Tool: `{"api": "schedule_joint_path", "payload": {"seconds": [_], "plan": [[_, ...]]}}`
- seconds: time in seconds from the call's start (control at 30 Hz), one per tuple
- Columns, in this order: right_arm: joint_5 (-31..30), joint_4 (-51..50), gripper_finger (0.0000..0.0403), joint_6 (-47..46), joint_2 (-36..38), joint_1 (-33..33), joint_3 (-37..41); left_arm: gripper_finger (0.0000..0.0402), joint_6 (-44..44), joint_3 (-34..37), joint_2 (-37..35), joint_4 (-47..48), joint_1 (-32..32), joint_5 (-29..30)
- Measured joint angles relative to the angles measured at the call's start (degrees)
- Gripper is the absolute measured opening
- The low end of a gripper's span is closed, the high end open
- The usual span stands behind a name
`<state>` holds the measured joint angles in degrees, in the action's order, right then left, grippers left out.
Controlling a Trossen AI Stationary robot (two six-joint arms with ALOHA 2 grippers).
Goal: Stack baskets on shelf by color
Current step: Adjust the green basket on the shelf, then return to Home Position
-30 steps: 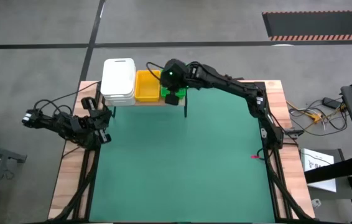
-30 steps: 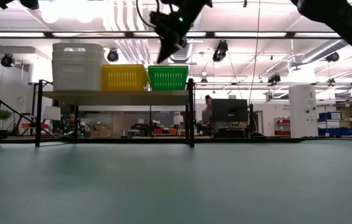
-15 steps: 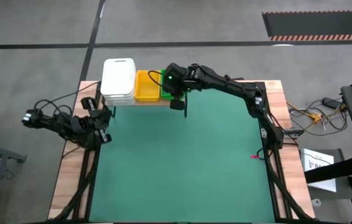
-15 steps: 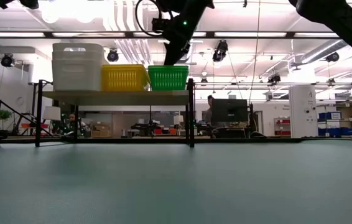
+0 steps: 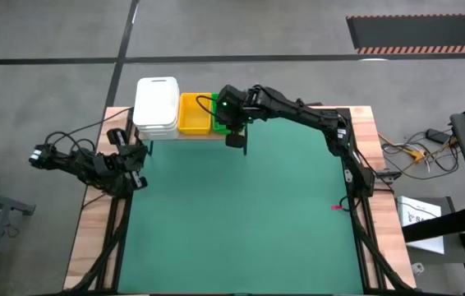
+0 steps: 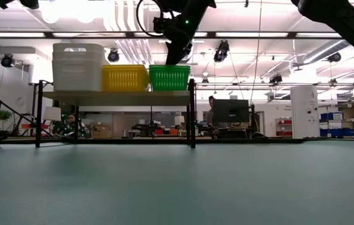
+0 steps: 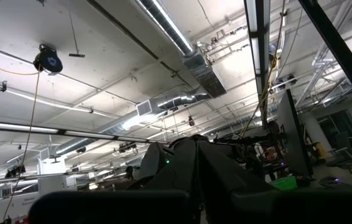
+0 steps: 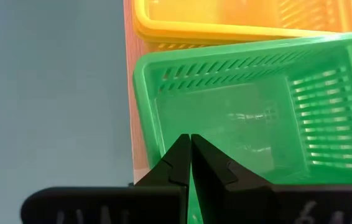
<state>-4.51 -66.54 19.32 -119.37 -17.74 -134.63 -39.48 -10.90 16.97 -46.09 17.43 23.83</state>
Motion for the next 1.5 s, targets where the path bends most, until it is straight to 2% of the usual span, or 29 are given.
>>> {"api": "schedule_joint_path", "payload": {"seconds": [0.8, 0.97, 1.13, 1.23, 1.33, 1.43, 1.5], "plan": [[-0.01, 2.69, 0.0009, 0.19, 1.18, 1.01, -0.33, 0.0000, -0.17, 0.00, 0.02, 0.02, 0.01, 0.00], [1.20, 2.71, 0.0008, 1.37, 3.50, 3.36, -0.33, 0.0000, -0.17, 0.02, 0.02, 1.03, 0.02, 0.02], [5.18, 0.36, 0.0008, 1.16, 6.18, 8.06, 0.45, 0.0000, -0.31, -0.11, -0.04, 6.90, 0.00, 0.22], [5.05, -0.41, 0.0008, -0.26, 8.67, 11.75, 4.23, 0.0000, -0.31, -2.88, -0.24, 20.96, 0.00, -4.53], [4.18, 1.56, 0.0008, -2.73, 12.86, 15.16, 11.89, 0.0000, 0.10, -6.80, 0.46, 37.80, 0.00, -16.19], [1.62, 8.46, 0.0008, -5.48, 19.42, 17.67, 23.34, 0.0000, 0.11, -7.81, 1.76, 49.89, 0.04, -27.90], [1.49, 16.54, 0.0008, -6.07, 24.73, 18.58, 33.31, 0.0000, 0.20, -8.00, 1.88, 54.46, 0.02, -30.03]]}}
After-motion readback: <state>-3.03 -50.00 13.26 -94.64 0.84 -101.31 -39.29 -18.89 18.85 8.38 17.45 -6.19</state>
